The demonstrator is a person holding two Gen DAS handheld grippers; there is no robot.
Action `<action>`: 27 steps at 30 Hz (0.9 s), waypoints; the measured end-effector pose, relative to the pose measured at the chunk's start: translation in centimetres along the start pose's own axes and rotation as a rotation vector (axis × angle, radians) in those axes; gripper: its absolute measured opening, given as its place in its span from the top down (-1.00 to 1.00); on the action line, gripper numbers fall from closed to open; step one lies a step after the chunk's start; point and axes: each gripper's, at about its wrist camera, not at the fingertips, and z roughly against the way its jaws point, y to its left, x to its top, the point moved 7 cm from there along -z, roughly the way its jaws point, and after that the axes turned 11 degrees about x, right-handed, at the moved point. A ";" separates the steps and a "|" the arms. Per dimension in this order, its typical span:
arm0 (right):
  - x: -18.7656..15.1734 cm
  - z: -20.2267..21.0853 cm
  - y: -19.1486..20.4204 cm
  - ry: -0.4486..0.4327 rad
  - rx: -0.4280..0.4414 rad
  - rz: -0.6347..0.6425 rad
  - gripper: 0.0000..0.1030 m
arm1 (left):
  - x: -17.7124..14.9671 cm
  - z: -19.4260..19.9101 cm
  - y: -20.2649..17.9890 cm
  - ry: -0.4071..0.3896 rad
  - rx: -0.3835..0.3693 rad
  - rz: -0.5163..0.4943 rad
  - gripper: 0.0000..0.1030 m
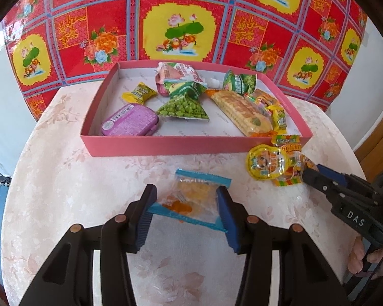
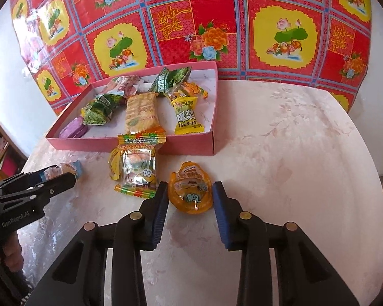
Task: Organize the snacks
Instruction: 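Grasp the clear wrapped pastry with the left tool while the right tool grasps the yellow jelly cup, then carry the pastry in the left tool while the right tool carries the jelly cup over the box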
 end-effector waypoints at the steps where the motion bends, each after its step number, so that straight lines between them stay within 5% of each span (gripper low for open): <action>1: 0.0 0.1 0.0 -0.001 0.000 -0.004 0.32 | 0.1 0.2 0.2 -0.006 -0.001 0.006 0.02; 27: 5.0 4.2 2.5 -0.109 0.061 0.013 0.32 | 6.3 4.4 1.0 -0.144 -0.009 0.027 0.01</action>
